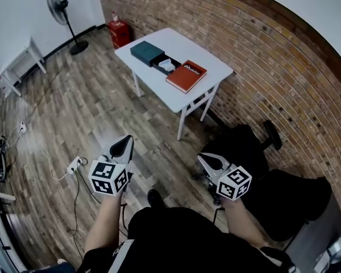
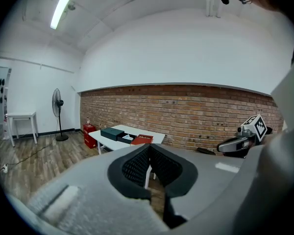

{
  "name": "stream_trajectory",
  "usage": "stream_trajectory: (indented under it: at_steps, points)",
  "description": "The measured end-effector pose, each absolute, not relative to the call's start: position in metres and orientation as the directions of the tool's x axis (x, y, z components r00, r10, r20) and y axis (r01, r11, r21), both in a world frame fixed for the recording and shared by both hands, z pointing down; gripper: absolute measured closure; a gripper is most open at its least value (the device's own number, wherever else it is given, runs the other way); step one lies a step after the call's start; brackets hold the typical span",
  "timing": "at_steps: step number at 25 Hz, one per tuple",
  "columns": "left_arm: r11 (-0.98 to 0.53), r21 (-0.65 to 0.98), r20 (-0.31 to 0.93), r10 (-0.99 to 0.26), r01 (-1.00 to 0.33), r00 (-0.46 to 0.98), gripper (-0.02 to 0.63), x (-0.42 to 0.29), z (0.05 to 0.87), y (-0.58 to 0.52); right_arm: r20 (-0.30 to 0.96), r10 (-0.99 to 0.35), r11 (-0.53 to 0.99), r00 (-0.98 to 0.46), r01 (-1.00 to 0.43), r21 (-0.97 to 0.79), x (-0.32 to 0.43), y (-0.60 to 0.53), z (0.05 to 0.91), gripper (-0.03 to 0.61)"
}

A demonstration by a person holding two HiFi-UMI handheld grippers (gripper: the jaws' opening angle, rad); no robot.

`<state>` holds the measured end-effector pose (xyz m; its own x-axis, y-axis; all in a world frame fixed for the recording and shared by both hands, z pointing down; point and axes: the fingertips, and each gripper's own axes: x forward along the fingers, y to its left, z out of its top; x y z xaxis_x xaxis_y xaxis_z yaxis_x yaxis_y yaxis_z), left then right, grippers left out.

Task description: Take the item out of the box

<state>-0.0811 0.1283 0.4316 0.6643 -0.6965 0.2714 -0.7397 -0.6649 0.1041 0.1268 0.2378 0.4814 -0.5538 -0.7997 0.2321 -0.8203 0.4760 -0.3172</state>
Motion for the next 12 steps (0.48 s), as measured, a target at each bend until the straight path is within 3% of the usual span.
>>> stream_trajectory:
  at_steps: [12]
  points:
    - [-0.636,0.16,0.265,-0.709,-0.755,0.654,0.608,-0.154,0.444,0.05,0.274,-0.76,0.504,-0.589,-0.801,-0.323,0.054,0.144,0.484,0.58]
